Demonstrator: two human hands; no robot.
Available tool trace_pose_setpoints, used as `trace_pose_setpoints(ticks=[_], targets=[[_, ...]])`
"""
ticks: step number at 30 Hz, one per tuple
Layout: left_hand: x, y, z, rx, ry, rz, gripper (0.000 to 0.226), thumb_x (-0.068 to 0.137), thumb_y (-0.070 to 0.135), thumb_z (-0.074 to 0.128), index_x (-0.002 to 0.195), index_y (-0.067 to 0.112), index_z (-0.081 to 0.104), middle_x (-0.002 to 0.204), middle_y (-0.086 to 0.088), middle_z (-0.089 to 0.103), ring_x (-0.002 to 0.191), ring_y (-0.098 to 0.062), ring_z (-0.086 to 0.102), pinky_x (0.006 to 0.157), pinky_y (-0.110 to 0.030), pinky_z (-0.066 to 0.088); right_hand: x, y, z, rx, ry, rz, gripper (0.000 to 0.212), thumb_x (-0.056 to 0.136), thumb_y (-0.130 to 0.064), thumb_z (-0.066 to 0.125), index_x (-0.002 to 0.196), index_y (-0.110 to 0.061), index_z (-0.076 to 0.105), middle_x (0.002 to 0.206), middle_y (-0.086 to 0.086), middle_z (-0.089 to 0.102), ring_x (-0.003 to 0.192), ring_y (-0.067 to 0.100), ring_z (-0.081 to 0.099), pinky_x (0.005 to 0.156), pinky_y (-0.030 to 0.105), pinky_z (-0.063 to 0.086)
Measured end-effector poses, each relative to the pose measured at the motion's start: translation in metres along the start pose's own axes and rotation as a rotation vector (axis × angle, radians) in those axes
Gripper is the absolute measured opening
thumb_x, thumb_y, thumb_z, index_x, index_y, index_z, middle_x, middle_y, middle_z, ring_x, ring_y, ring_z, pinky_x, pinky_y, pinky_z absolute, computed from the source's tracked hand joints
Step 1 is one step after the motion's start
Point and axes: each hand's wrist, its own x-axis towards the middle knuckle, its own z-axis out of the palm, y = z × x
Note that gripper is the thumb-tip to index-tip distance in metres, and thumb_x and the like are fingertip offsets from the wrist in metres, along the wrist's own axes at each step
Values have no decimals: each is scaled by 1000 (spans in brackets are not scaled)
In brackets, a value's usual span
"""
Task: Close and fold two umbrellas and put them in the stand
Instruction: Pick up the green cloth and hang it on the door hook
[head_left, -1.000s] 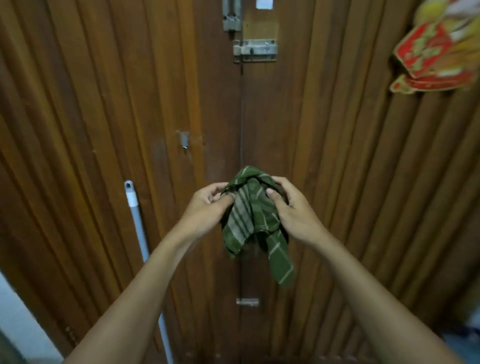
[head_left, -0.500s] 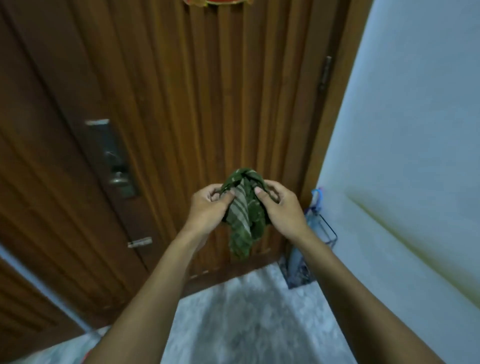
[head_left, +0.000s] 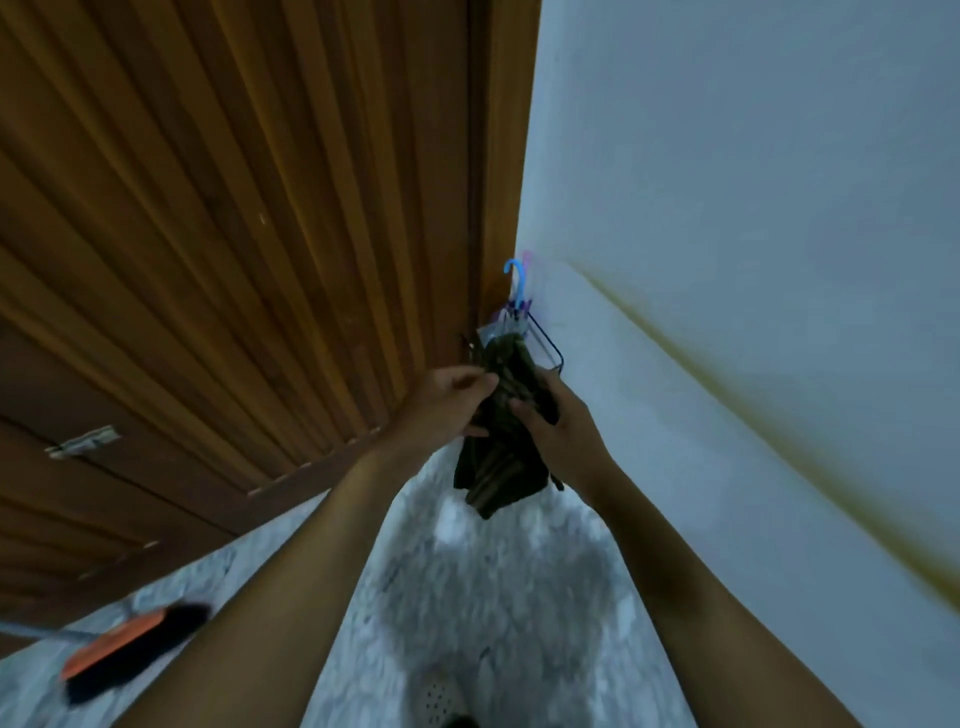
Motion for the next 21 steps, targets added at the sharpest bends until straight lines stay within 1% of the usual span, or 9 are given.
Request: trace_pose_setpoints(ticks=[2,4,6,8,10,11,15,17,21], targets=[[35,-29,9,95,-27,30,13,95,18,60,105,13,67,86,-1,69,77,-13,67,60,-20,57,11,40,5,-9,49,44,32,97,-14,56,129,-14,54,111,-1,63,100,14,61,89,21,50],[73,-70,17,151,-59,38,14,94,16,61,106,13,68,83,1,69,74,-10,67,60,-18,55,22,96,12,-29,87,90,35,97,-12,57,132,-14,54,111,-4,61,99,10,59,84,8,45],[116,-128,23,170,-73,-5,10,94,15,62,99,18,69,84,1,69,76,-12,67,60,-18,52,33,166,21,-70,128,131,38,96,-11,58,133,-13,54,116,-3,62,102,9,58,81,2,42],[165,-202,33,213,-48,-26,13,93,17,63,104,16,69,94,-4,69,88,-18,65,65,-20,49,46,254,35,-109,145,204,39,95,-14,59,134,-12,54,123,2,64,107,14,59,86,8,44],[212,-284,46,322,-18,-14,29,92,24,64,117,11,66,103,-4,66,94,-16,62,65,-12,45,59,348,52,-145,146,288,41,96,-17,59,136,-13,53,127,5,64,114,20,60,95,23,46],[236,-327,52,367,-1,-9,34,91,27,65,121,10,64,106,-3,65,95,-15,60,63,-9,42,66,395,62,-166,141,315,42,96,-17,59,137,-13,52,128,4,63,116,21,59,94,25,44],[330,-495,77,437,50,-64,52,87,36,68,133,14,55,122,-9,61,98,-23,62,69,-23,45,102,570,108,-255,124,347,38,96,-16,57,134,-16,56,124,4,65,109,18,61,83,17,38],[370,-566,88,472,65,-99,59,87,39,68,138,16,50,130,-9,55,105,-21,59,73,-23,46,125,643,132,-307,126,348,38,96,-19,54,134,-20,55,122,3,66,107,18,62,81,19,40],[448,-674,92,652,81,-83,76,83,50,68,146,19,39,149,-11,38,132,-29,44,100,-33,44,177,745,166,-484,166,282,40,98,-31,45,138,-32,50,126,2,64,113,25,61,84,26,39]])
